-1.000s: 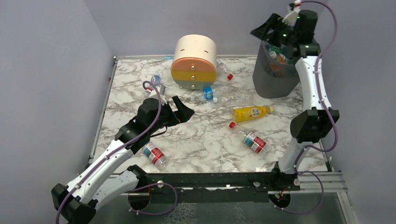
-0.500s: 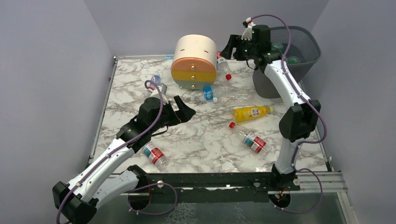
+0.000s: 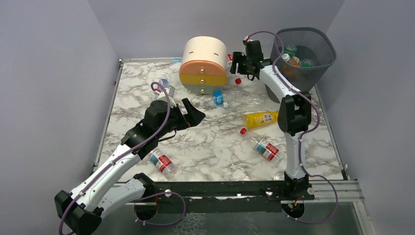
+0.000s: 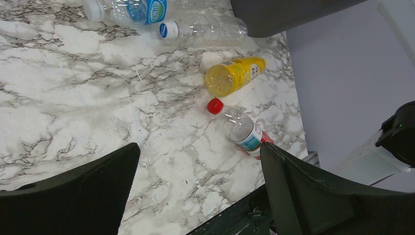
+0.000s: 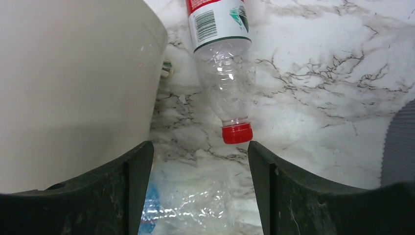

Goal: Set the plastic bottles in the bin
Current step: Pick up the plastic bottle at the center of the board.

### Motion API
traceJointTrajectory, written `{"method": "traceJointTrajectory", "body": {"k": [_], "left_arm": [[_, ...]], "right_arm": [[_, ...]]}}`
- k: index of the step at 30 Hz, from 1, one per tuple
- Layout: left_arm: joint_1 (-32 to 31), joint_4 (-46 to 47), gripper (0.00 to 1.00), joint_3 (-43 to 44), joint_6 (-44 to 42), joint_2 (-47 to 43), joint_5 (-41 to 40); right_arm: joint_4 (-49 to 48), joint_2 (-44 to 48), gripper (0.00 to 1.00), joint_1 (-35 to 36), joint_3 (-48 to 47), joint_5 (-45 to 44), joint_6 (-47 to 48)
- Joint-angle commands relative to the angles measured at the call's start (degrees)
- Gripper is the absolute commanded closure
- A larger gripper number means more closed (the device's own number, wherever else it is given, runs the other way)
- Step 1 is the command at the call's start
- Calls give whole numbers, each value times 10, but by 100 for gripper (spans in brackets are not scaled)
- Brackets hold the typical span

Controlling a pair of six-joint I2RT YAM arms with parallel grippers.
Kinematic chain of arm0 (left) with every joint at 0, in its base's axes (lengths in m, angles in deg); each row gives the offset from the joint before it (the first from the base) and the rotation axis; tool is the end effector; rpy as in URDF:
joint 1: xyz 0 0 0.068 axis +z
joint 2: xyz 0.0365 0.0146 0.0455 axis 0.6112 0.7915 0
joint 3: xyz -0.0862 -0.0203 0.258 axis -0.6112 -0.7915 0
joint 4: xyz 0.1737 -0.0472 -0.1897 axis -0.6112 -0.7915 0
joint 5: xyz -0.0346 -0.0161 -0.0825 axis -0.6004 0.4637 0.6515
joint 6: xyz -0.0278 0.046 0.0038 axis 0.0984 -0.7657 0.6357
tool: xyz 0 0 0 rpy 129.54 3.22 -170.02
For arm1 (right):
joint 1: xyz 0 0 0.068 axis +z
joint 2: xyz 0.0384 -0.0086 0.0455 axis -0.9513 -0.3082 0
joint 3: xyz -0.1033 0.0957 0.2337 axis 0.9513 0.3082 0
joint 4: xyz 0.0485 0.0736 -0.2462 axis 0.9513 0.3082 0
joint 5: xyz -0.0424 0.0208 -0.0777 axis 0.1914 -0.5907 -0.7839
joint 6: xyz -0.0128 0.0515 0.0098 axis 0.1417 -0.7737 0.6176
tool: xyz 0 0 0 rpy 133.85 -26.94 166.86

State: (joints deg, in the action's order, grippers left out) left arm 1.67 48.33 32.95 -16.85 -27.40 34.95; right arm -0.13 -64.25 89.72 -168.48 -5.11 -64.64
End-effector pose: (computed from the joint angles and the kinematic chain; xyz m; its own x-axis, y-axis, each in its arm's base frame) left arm 0.1614 -0.1187 0.3265 -0.6463 -0.4021 -0.6485 0.2200 0.7156 -0.6630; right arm 0.4920 0.1573 0.2665 -0.6372 0.0598 -0.7683 -0.1601 0.9650 0.2079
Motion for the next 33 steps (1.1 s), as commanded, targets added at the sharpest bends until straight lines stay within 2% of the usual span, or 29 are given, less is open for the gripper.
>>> {"method": "traceJointTrajectory", "body": {"k": [1, 18, 23, 25, 28, 32, 33], "left_arm": [[2, 0, 1, 19, -9, 3, -9], [2, -7, 1, 27, -8, 12, -20], [2, -7, 1, 30, -8, 16, -21], [2, -7, 1, 32, -8, 15, -21], [2, -8, 1, 32, -8, 14, -21], [2, -8, 1, 29, -5, 12, -21], [2, -8, 1, 29, -5, 12, -21]], "right_arm": [[-22, -39, 27, 2, -37, -33, 11], [-23, -145, 28, 1, -76, -41, 18], [-18, -166, 34, -1, -92, -37, 18], [-16, -171, 38, -4, -100, -34, 16], [-17, -172, 55, -6, -102, -32, 16], [-15, -162, 71, -7, -100, -32, 17], [-15, -154, 72, -7, -94, -32, 18]]}}
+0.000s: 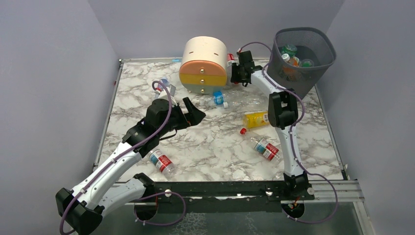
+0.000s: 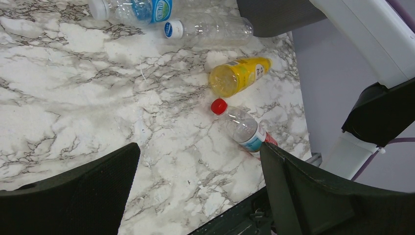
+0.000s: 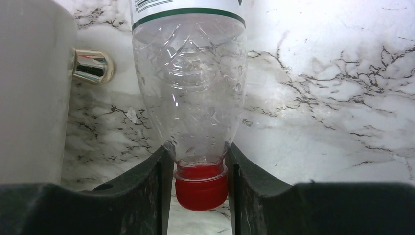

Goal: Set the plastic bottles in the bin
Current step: Pick up the plastic bottle at the center of the board, then place the plastic bottle in the trash bin.

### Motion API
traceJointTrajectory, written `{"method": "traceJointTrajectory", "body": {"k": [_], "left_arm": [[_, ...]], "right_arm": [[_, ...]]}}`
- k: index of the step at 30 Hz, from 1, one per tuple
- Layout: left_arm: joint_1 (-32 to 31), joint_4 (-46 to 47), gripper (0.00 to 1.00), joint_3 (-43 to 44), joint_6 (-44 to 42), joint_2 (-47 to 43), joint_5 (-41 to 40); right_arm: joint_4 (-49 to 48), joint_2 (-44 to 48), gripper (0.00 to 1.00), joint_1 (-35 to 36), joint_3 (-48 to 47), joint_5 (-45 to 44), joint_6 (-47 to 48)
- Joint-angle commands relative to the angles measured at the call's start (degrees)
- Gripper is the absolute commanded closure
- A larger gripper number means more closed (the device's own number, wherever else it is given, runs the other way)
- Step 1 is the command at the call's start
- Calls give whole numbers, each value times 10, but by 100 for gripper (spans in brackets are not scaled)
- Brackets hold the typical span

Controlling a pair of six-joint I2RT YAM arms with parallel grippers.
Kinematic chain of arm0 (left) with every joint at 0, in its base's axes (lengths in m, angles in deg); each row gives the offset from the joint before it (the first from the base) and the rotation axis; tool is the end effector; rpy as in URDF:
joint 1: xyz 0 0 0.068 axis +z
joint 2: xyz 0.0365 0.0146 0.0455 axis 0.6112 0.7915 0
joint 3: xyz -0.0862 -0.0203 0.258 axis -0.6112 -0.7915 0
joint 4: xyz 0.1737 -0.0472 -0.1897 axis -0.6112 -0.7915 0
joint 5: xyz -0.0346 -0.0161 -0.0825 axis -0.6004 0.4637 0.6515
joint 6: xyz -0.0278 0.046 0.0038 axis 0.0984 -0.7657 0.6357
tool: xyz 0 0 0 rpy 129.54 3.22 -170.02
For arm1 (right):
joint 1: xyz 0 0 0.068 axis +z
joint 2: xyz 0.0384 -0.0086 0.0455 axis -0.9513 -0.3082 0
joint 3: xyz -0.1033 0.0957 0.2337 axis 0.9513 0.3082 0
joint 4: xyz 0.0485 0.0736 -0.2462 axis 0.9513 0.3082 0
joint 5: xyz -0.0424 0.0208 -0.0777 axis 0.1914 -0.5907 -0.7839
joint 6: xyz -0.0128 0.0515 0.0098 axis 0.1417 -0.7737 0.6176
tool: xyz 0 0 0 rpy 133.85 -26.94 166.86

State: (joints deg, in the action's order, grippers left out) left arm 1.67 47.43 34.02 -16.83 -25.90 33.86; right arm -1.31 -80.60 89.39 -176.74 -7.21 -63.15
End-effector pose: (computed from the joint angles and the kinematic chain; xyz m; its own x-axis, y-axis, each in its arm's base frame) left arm 0.1657 -0.1210 0.3267 -0.6487 -0.4011 -0.6467 0.1975 0.7320 -0.6521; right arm 0.5346 0.1661 0.1681 -0.7117 0.0136 -0.7023 -0.1258 0.9812 0.1466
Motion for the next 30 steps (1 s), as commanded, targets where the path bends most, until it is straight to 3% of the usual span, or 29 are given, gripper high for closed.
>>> {"method": "traceJointTrajectory", "body": {"k": [1, 19, 30], "left_arm": [[2, 1, 1, 19, -5, -3, -9], [2, 3, 1, 15, -8, -28, -4], [2, 20, 1, 1, -3, -33, 13]], "right_arm": [[-5, 20, 72, -4, -5, -11, 3], [3, 298, 75, -4, 100, -34, 12], [58, 417, 73, -21, 55, -63, 52]]}}
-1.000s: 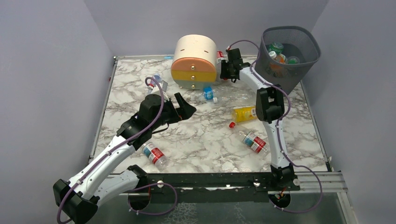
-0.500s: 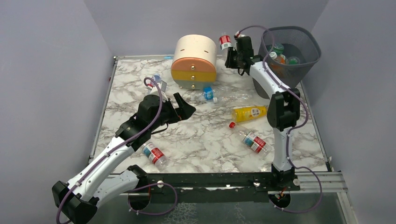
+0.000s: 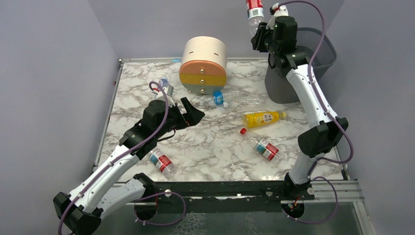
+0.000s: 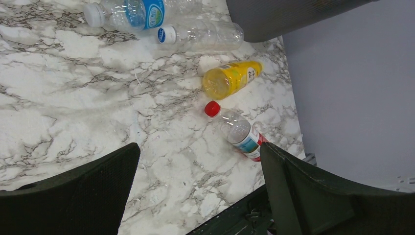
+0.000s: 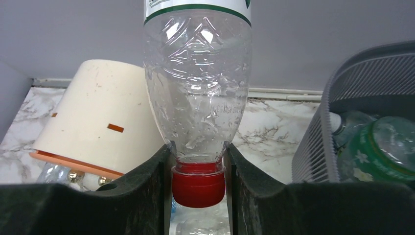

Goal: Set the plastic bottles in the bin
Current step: Place the plastic bottle in the trash bin.

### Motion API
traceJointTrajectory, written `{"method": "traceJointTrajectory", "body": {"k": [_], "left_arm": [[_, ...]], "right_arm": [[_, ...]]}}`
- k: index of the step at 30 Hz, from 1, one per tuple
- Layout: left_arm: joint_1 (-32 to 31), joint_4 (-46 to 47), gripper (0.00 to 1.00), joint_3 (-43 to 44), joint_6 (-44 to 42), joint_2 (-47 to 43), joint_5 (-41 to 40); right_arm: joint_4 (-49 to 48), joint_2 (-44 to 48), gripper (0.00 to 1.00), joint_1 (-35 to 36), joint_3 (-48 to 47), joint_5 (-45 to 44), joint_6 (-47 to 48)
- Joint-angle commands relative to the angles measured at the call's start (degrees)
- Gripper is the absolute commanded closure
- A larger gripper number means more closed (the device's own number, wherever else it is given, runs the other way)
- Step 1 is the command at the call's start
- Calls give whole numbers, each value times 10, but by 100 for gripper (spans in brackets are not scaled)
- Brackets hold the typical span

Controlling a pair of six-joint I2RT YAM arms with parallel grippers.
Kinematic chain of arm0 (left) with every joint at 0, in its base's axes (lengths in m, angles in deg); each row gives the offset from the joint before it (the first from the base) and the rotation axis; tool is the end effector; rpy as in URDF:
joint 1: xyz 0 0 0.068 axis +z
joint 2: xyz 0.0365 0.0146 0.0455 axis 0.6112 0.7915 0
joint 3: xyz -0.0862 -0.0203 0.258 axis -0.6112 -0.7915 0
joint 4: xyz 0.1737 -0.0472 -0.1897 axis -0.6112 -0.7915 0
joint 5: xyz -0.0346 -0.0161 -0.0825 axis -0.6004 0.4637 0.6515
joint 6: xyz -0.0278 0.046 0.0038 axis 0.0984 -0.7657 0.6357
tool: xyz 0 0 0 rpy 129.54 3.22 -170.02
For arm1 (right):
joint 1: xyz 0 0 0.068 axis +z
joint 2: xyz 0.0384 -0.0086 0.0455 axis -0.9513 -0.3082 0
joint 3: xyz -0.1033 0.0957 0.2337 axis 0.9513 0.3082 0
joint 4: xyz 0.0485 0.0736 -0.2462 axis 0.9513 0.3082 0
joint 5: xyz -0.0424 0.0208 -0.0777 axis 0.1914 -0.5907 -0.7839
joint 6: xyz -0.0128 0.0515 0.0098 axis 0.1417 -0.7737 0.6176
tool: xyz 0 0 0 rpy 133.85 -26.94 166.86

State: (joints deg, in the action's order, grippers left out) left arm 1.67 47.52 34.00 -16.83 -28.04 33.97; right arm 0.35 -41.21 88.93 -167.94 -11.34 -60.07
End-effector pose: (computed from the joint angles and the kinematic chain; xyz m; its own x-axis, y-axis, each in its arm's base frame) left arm 0.1592 -0.1163 0.3335 -0.6294 -0.4151 -0.6569 0.2190 0.7163 -0.6625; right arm 0.4004 0.1180 0.4446 -0.2826 0.0937 -0.9546 -0.1559 0.9775 0.1421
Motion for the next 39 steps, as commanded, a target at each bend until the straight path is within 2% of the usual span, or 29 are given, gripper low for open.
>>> {"method": "traceJointTrajectory", "body": {"k": [1, 10, 15, 18, 28, 35, 36, 39], "left_arm": [[2, 19, 1, 0, -3, -11, 14], [2, 21, 1, 0, -5, -12, 23], [2, 25, 1, -1, -8, -4, 29], [2, 28, 1, 1, -10, 3, 35], [2, 40, 1, -2, -13, 13, 43], [2, 43, 1, -8, -11, 9, 41], [2, 43, 1, -8, -11, 9, 41], [2, 44, 1, -10, -11, 10, 41]], "right_arm": [[48, 26, 73, -28, -38, -15, 20], [88, 43, 74, -192, -33, 99, -27], [108, 54, 74, -235, -18, 91, -37], [111, 48, 74, -262, -12, 116, -44], [102, 28, 71, -280, 41, 131, -45], [107, 8, 59, -280, 48, 134, -49], [107, 8, 55, -280, 48, 135, -49], [109, 10, 30, -280, 49, 126, -49]]}}
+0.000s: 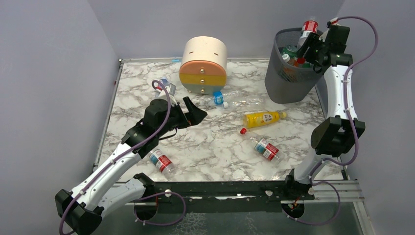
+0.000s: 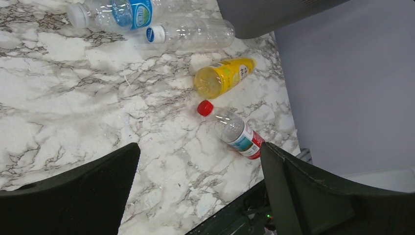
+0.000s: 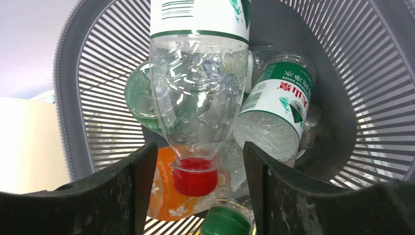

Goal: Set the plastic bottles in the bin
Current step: Place the plastic bottle in the trash bin, then adjust the plastic bottle at the trash bin.

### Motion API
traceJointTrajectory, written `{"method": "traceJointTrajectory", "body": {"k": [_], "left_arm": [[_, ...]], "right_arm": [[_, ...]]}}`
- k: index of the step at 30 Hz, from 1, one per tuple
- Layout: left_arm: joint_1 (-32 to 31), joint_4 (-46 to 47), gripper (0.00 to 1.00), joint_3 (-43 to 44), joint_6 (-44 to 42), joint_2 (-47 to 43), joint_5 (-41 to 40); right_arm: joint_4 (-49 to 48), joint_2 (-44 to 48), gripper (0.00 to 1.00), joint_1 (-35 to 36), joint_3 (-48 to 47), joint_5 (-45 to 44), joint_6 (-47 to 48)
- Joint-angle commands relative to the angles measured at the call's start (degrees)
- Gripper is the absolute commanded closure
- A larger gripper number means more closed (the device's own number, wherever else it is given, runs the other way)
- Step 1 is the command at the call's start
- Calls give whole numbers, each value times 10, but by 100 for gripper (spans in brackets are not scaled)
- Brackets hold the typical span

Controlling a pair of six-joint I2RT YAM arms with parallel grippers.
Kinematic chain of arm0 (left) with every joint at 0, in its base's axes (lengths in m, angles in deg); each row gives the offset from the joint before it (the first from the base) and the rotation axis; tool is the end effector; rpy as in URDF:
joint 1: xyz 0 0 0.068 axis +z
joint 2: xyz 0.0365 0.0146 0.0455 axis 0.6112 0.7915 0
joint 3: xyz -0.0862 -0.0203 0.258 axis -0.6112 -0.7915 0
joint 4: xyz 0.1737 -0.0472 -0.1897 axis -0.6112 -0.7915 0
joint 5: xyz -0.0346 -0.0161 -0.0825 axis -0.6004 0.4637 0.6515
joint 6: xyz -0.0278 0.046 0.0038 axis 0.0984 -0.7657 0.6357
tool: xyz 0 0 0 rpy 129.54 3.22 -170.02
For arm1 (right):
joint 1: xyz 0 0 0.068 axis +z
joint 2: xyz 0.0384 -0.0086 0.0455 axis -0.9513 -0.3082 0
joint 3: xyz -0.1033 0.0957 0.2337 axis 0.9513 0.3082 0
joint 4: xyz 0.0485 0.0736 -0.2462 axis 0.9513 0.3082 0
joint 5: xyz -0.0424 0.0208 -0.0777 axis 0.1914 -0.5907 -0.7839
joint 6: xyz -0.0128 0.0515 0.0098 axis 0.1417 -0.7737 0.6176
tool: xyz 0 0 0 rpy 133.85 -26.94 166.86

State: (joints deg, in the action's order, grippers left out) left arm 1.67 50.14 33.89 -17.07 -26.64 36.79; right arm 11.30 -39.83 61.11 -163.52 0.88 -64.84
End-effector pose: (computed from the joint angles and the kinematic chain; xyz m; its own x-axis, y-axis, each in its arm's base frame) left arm 0.1639 -0.1219 0.3331 -0.6436 -0.3994 -0.6529 0.2578 0.6901 -0.6763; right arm 0.3996 -0.0729 0.4090 -0.4417 0.3421 -0.8294 0.2054 0.9385 0.2777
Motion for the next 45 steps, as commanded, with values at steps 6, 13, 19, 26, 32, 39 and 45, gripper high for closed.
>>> {"method": "traceJointTrajectory", "body": {"k": [6, 13, 19, 26, 32, 39, 45], "left_arm": [[2, 21, 1, -10, -8, -3, 15], [2, 21, 1, -11, -9, -3, 15], [2, 21, 1, -12, -10, -4, 15], [2, 15, 1, -3, -14, -4, 13], [2, 14, 1, 2, -13, 3, 12], [2, 15, 1, 6, -15, 10, 10], [2, 18, 1, 3, -14, 17, 13]], "right_arm": [[11, -7, 15, -1, -7, -24, -3], [-11, 31, 14, -1, 3, -63, -14], [-29, 44, 14, -1, -4, -67, -19], [-28, -34, 14, -1, -50, -18, -40], [-57, -64, 13, -1, -70, -27, -59], [-83, -73, 36, -1, -85, -38, -66], [-171, -11, 60, -1, 1, -51, -58]]}}
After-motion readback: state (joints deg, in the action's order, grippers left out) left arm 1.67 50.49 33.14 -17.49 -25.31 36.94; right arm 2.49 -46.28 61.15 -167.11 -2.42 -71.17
